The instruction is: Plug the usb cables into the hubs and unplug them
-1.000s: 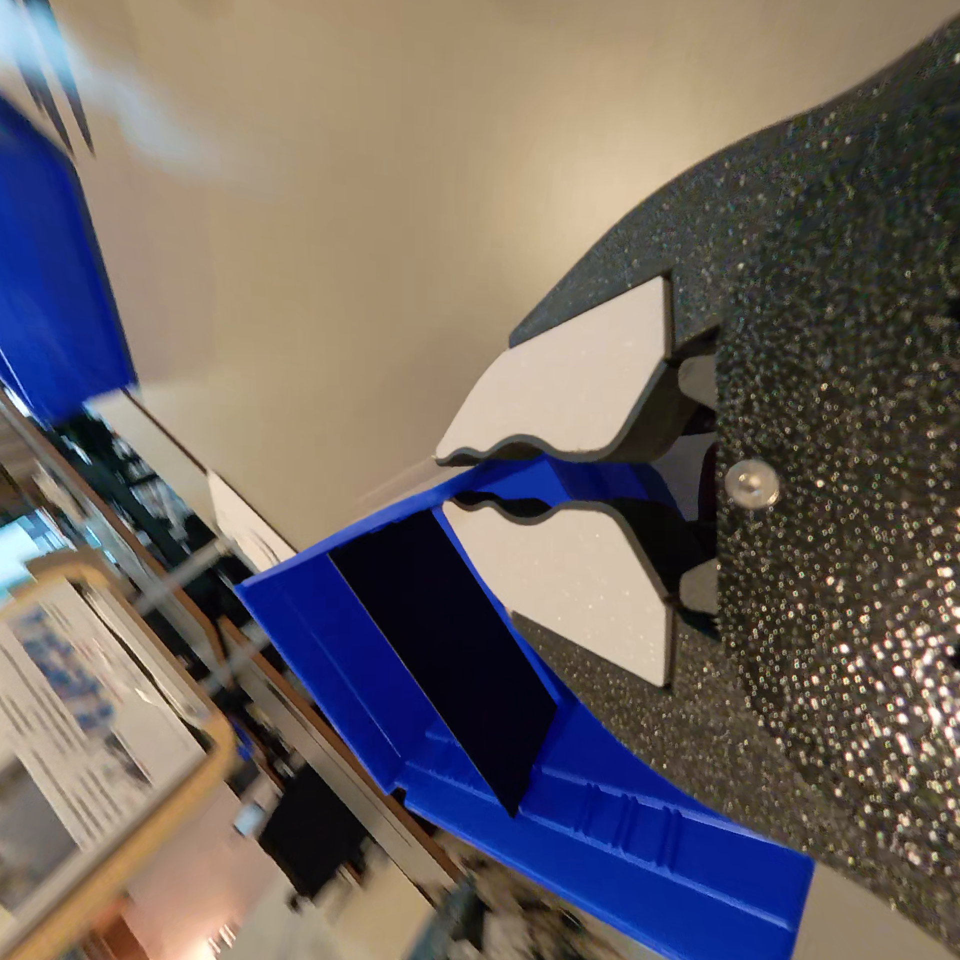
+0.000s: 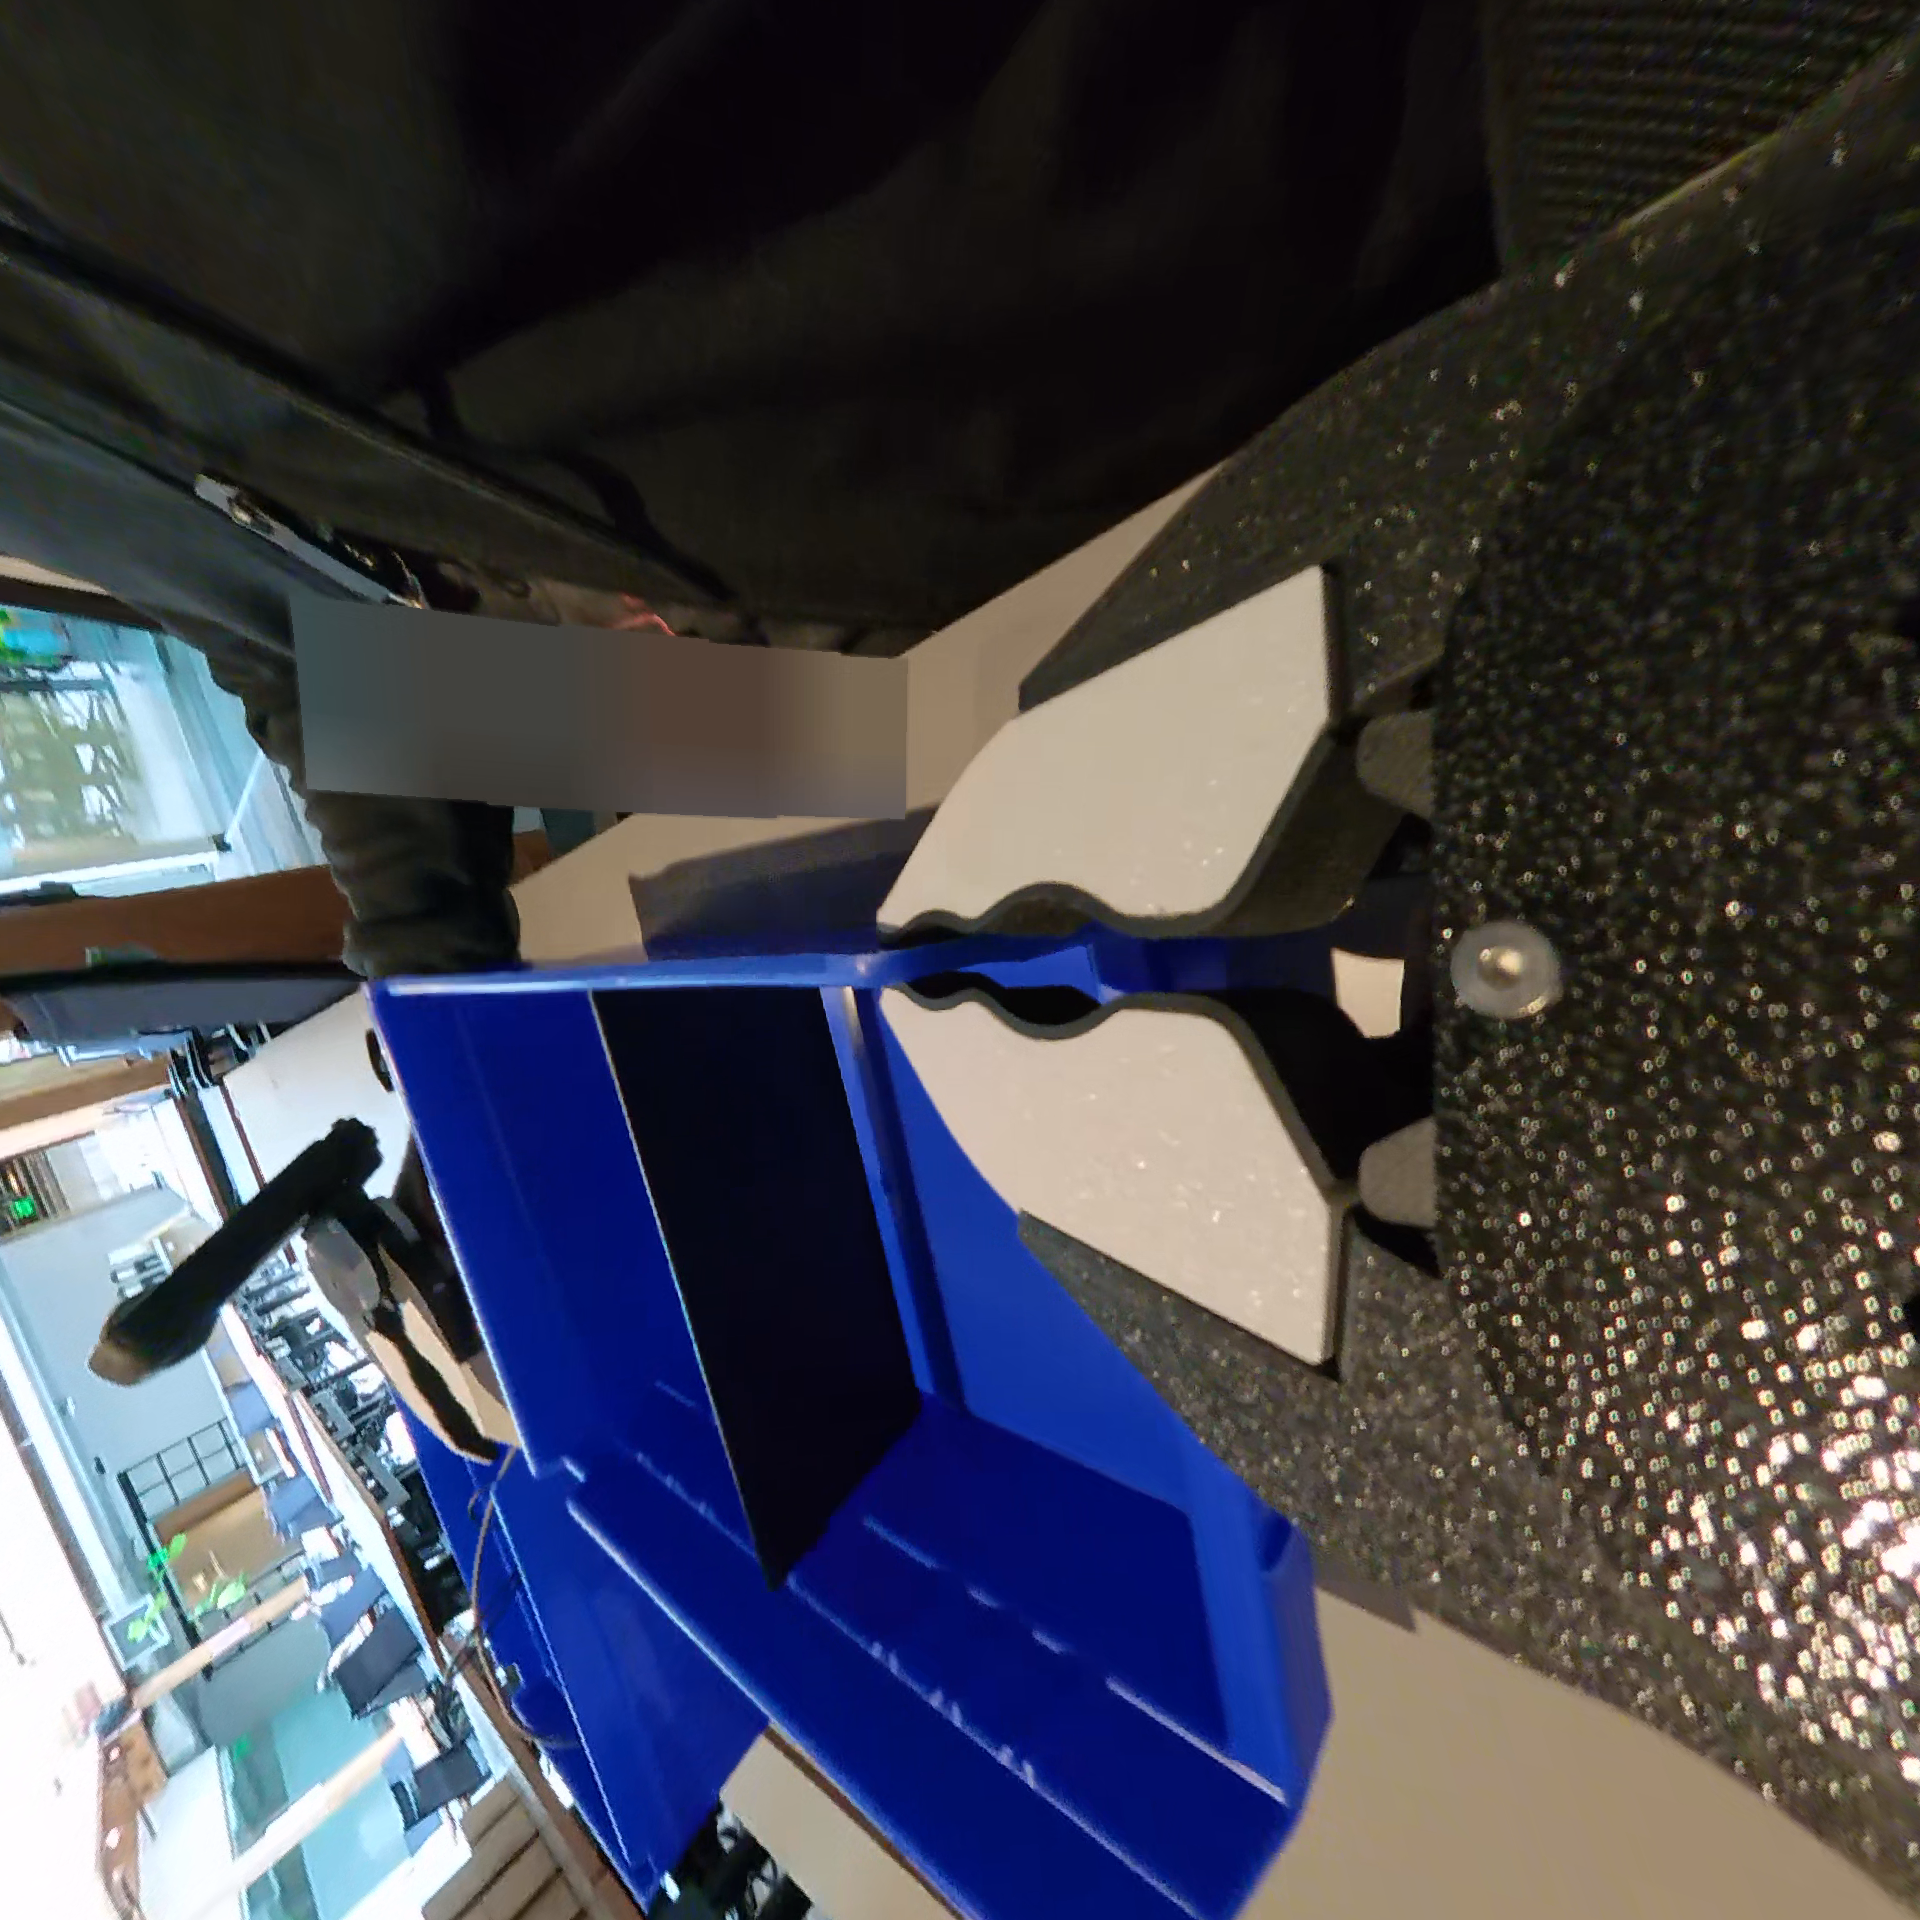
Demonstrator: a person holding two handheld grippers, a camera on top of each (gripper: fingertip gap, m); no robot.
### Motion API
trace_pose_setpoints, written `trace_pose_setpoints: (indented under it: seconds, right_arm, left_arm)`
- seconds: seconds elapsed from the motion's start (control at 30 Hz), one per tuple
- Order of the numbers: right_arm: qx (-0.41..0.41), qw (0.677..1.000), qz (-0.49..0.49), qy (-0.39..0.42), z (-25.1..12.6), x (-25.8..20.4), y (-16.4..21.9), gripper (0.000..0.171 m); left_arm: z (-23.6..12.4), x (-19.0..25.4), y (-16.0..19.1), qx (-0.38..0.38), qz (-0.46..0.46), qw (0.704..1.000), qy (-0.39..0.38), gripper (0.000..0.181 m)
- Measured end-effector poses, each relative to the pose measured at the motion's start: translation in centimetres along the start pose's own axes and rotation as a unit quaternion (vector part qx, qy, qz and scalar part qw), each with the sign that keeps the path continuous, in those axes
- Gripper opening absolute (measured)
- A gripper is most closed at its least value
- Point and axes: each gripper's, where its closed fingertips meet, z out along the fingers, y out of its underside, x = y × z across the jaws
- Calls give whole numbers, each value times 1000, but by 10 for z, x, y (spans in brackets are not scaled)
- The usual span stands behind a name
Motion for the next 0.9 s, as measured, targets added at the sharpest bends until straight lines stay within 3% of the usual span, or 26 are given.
trace_pose_setpoints:
  seconds: [0.6,0.9]
  right_arm:
    - [-14,1000,12,24,0,11,5,36]
    - [-34,999,18,30,2,14,10,34]
  left_arm:
    - [32,20,-15,5,4,1000,-1,4]
    - [15,8,-30,75,-6,996,-38,8]
